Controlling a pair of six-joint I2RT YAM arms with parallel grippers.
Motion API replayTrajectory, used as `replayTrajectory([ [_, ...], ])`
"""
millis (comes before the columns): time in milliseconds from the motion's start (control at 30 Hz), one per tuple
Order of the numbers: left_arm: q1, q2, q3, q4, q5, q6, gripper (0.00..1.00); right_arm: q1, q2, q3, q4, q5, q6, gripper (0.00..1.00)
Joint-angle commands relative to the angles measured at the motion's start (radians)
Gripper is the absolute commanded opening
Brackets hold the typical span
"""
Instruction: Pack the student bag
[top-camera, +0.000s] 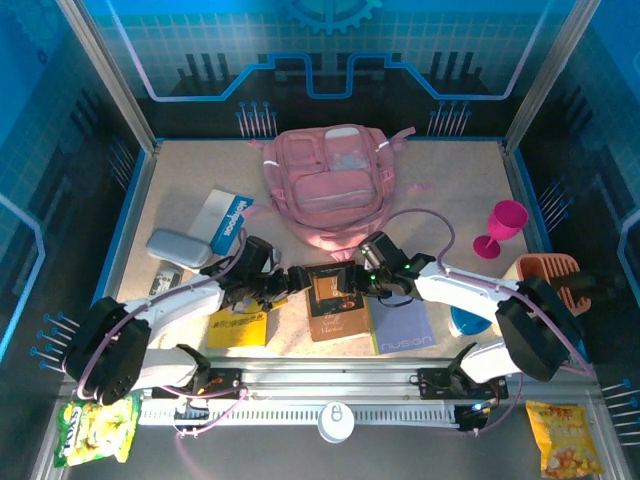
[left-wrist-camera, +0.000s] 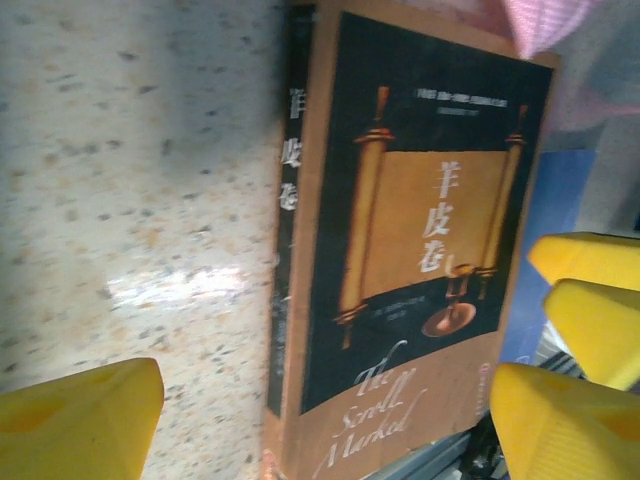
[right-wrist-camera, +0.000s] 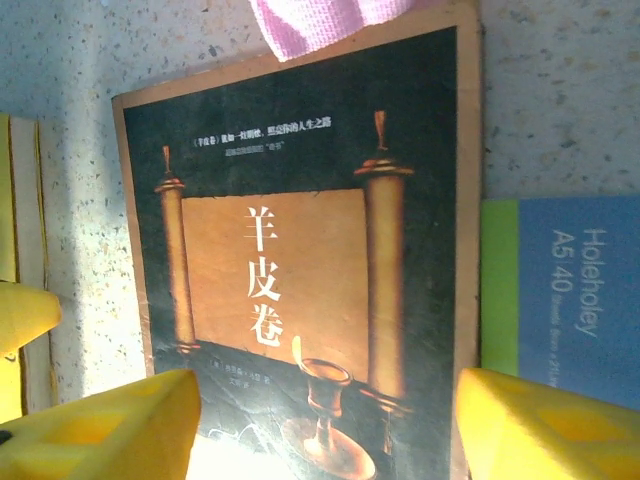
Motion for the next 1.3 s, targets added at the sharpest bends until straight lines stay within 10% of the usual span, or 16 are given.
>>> replayTrajectory([
  [0, -0.014, 0.05, 0.008, 0.046, 0.051, -0.022, 0.78, 0.009, 0.039, 0.0, 0.026, -0.027, 0.011, 0.65],
  [1267, -0.019, 0.143, -0.049, 0.405, 0.277, -0.026, 0.59, -0.014, 0.171, -0.093, 0.099, -0.023, 0.117, 0.6],
])
